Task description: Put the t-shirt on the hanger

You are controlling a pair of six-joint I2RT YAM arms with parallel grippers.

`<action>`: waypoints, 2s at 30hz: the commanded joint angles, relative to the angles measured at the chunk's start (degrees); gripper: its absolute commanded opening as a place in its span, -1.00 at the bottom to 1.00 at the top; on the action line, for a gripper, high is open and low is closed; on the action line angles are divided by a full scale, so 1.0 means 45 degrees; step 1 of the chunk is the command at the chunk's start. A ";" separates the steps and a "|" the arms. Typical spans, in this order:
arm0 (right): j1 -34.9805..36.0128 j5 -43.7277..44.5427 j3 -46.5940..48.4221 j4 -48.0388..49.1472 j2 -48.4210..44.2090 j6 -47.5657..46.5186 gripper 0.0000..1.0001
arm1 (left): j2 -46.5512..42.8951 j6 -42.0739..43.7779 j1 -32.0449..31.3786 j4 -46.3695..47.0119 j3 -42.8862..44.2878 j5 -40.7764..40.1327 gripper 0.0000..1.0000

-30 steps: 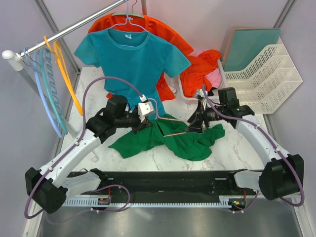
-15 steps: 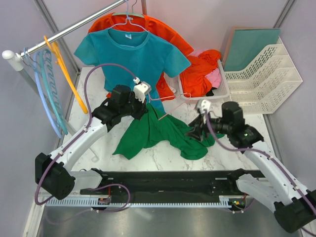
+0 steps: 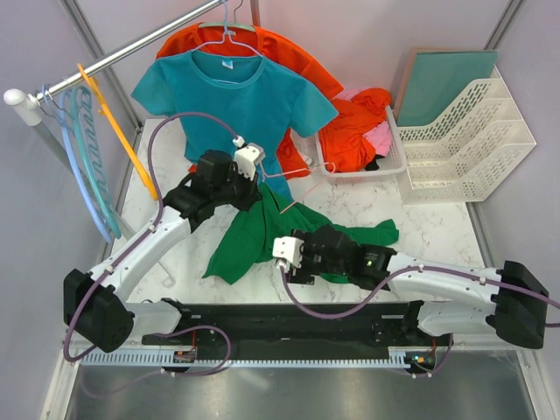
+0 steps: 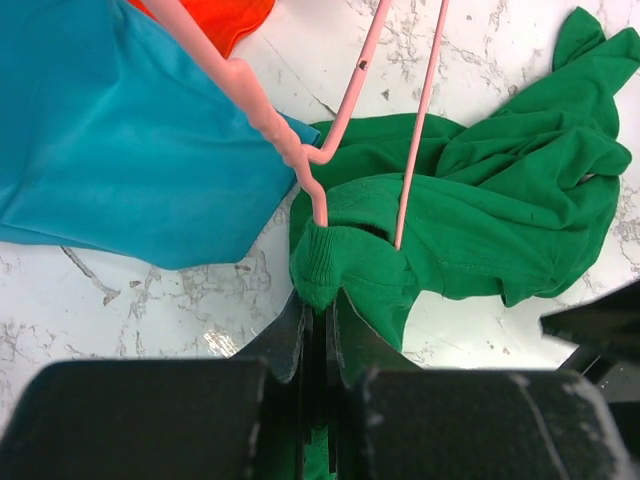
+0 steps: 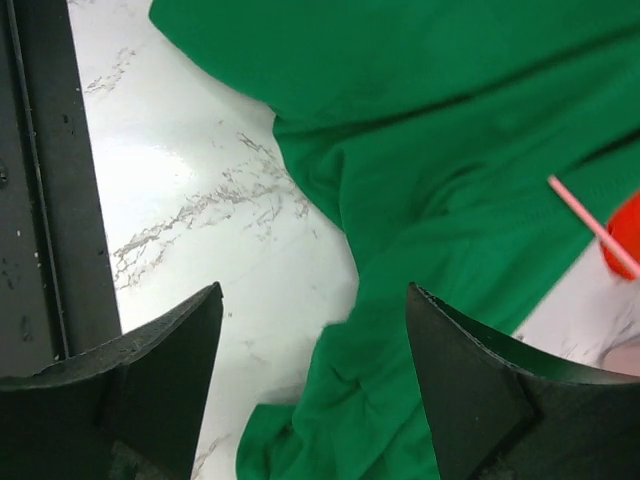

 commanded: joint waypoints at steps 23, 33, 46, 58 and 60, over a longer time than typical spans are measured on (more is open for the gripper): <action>-0.2084 0.3132 0.0128 0.1471 0.0899 -0.2481 -1.00 | -0.1098 -0.0462 0.0446 0.0307 -0.0452 0.0250 -0.97; -0.8587 -0.6319 0.0930 -0.2209 -0.1742 0.0018 -1.00 | -0.2485 0.0730 0.2746 0.1165 -0.1116 0.4930 -0.97; -1.3397 -1.3394 0.2355 -0.2930 0.1519 0.2971 -1.00 | -0.4301 0.5003 0.3181 0.1478 -0.2716 0.5116 -0.96; -1.4334 -1.4801 0.3508 -0.3577 0.3161 0.3382 -1.00 | -0.5297 0.9829 0.3161 0.2278 -0.4376 0.2753 -0.96; -1.4413 -1.4841 0.3567 -0.3713 0.3181 0.3208 -1.00 | -0.5279 0.9832 0.3141 0.2629 -0.4572 0.1914 -0.96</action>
